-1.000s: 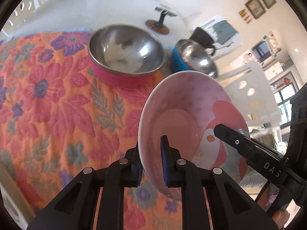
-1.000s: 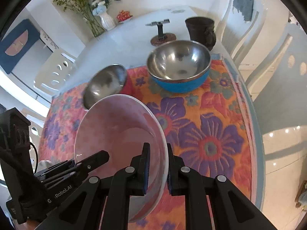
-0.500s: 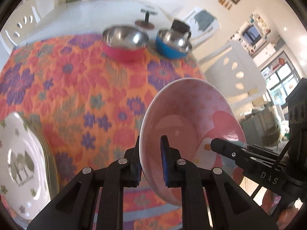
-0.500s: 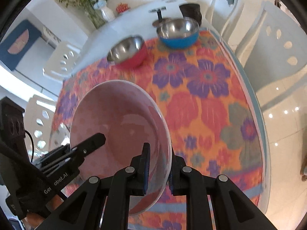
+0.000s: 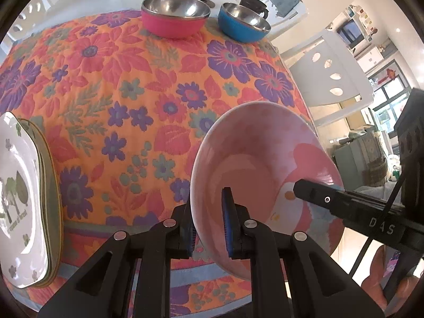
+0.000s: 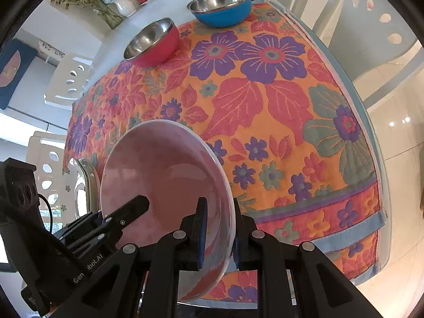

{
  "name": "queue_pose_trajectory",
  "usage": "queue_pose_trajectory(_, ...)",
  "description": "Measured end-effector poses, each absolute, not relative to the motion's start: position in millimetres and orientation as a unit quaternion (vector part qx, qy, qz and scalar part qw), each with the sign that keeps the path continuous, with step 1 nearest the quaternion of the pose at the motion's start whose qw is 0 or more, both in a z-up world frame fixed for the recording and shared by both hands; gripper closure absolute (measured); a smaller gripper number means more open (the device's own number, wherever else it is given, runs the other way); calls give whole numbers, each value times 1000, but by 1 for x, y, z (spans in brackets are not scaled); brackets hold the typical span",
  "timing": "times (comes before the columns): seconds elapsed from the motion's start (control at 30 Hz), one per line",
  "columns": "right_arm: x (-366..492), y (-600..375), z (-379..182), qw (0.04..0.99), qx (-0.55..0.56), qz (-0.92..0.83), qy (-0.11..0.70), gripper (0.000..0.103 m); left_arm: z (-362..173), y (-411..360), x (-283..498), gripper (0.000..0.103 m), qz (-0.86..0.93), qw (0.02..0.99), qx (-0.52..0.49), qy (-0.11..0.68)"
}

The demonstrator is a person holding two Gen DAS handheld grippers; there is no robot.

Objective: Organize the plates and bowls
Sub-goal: 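Carry the pink bowl toward the plate stack and lower it, then move both grippers to the pink-exterior steel bowl and grip its rim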

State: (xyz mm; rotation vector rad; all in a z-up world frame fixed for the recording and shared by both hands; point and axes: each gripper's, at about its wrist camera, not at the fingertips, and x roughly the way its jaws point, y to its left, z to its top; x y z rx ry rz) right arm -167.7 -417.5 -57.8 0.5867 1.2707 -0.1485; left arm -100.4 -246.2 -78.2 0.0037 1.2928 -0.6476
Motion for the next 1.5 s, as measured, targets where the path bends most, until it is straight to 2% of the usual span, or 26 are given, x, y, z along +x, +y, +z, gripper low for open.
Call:
queue_pose_trajectory(0.33, -161, -423, -69, 747, 297, -75, 590, 87, -90, -242, -91, 85, -284, 753, 12, 594)
queue_pose_trajectory(0.4, -163, -424, -64, 752, 295, -77, 585, 87, -87, -236, -88, 78, -279, 756, 7, 592)
queue_pose_trajectory(0.43, -164, -425, -61, 753, 298, -76, 582, 87, -83, -231, -87, 75, -275, 760, 2, 589)
queue_pose_trajectory(0.77, -177, -430, -9, 772, 307, -65, 552, 83, -18, -200, -86, 75, -238, 813, 0, 532)
queue_pose_trajectory(0.83, -175, -430, 9, 784, 306, -64, 536, 81, -3, -201, -85, 75, -227, 825, 13, 517)
queue_pose_trajectory(0.93, -169, -429, 35, 805, 301, -59, 507, 72, 24, -203, -86, 75, -209, 853, 39, 477)
queue_pose_trajectory(1.07, -157, -429, 64, 830, 292, -50, 472, 53, 51, -207, -80, 73, -196, 868, 48, 453)
queue_pose_trajectory(1.5, -70, -461, 66, 833, 281, -23, 476, 52, 66, -254, -20, 55, -181, 876, 64, 442)
